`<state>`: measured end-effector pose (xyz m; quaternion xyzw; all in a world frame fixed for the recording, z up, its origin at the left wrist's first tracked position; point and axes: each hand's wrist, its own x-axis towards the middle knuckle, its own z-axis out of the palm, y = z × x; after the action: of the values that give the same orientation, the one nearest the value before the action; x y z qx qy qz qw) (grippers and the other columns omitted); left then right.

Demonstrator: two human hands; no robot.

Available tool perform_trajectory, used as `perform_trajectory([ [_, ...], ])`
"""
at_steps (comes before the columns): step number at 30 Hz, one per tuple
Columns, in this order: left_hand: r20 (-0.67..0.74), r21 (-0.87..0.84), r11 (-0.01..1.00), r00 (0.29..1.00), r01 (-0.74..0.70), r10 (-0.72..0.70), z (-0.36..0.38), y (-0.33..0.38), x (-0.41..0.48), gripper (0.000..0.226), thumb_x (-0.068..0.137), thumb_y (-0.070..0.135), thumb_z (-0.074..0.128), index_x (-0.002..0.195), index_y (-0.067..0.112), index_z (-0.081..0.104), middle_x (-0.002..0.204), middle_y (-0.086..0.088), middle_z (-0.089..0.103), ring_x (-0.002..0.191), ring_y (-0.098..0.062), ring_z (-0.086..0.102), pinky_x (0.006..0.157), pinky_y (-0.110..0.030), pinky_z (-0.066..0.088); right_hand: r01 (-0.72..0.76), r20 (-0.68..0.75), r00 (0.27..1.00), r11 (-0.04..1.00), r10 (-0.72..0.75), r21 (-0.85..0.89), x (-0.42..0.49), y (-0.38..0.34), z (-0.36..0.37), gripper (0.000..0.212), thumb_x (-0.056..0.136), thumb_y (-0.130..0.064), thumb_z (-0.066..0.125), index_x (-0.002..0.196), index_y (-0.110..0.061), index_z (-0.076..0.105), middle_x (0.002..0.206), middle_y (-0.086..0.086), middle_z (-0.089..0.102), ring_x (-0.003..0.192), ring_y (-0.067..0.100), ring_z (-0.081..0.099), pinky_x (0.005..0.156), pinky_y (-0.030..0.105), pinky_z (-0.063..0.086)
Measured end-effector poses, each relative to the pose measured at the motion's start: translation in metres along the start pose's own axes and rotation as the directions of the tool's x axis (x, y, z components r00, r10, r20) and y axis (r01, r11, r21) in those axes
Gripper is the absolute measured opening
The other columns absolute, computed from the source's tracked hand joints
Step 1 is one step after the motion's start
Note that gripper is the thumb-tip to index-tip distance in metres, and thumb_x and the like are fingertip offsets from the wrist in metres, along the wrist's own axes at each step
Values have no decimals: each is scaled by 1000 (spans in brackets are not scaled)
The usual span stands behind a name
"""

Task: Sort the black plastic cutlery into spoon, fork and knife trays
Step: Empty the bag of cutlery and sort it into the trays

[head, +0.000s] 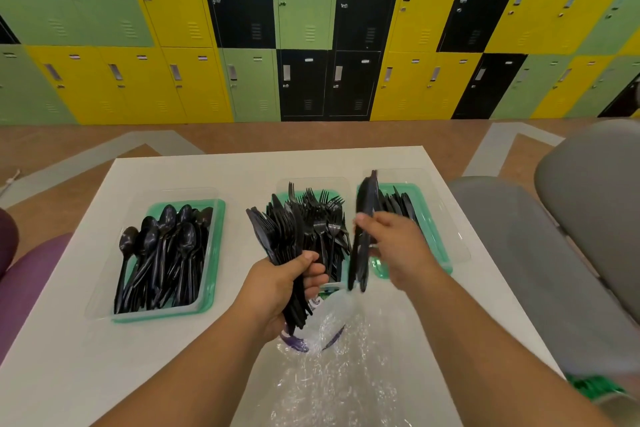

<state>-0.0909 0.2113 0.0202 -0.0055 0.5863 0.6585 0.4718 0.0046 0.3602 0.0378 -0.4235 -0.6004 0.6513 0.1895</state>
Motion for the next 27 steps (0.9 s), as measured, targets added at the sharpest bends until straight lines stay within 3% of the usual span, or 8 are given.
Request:
perform_trajectory([
  [2,-17,19,1000,1000,7,-6,-2,1,1,19,93,14,58,99,-1,68,71,-11,69,61,-20,67,71,-34,58,57,-169,983,996,-67,-65,17,-8,-22,12,89,-24,64,81,-16,69,79,8,71,74,23,66,74,35,53],
  [6,-26,117,993,1000,9,-6,-2,2,2,23,95,21,55,98,4,70,66,-5,59,56,-17,50,62,-31,50,39,-374,909,932,-183,-360,51,-7,-53,38,89,-26,64,55,-15,51,49,2,44,51,22,40,50,26,31],
  [12,-3,196,980,1000,-28,29,-3,0,5,26,96,26,53,95,7,71,65,-3,54,57,-16,44,61,-29,44,-168,-335,939,759,-70,-629,88,20,-63,41,91,-27,62,56,-11,48,54,4,44,55,21,42,53,28,33],
  [15,13,209,978,1000,-29,27,-3,-1,7,26,96,25,53,90,6,70,63,-4,53,55,-16,43,61,-30,42,-185,-288,957,692,-34,-698,92,23,-60,25,92,-28,61,85,-5,66,77,11,63,79,29,58,70,29,44],
  [18,8,238,971,999,-33,32,-3,-4,8,33,95,27,54,75,4,67,61,-8,56,54,-18,47,59,-30,45,-192,-291,956,699,-24,-688,90,29,-58,31,90,-23,64,113,-1,65,109,16,66,99,31,61,83,32,47],
  [23,37,86,996,999,12,-15,3,-1,7,21,95,16,53,101,0,66,77,-10,71,62,-17,63,60,-26,57,45,-348,894,831,-281,-555,69,23,-37,22,90,-19,62,110,-12,67,109,7,61,90,20,58,88,30,49],
  [25,67,88,995,996,48,-54,4,0,6,22,95,18,54,103,4,69,76,-8,71,62,-18,63,73,-35,57,147,-240,939,920,-245,-363,45,14,-17,14,91,-22,62,101,-18,71,98,-1,66,86,12,59,88,29,48],
  [27,96,125,988,990,94,-107,5,2,4,21,93,21,57,103,8,71,78,-8,73,63,-17,64,82,-39,55,115,0,993,968,-118,-223,16,6,3,15,90,-31,61,93,-21,72,88,-7,69,80,7,60,80,28,48],
])
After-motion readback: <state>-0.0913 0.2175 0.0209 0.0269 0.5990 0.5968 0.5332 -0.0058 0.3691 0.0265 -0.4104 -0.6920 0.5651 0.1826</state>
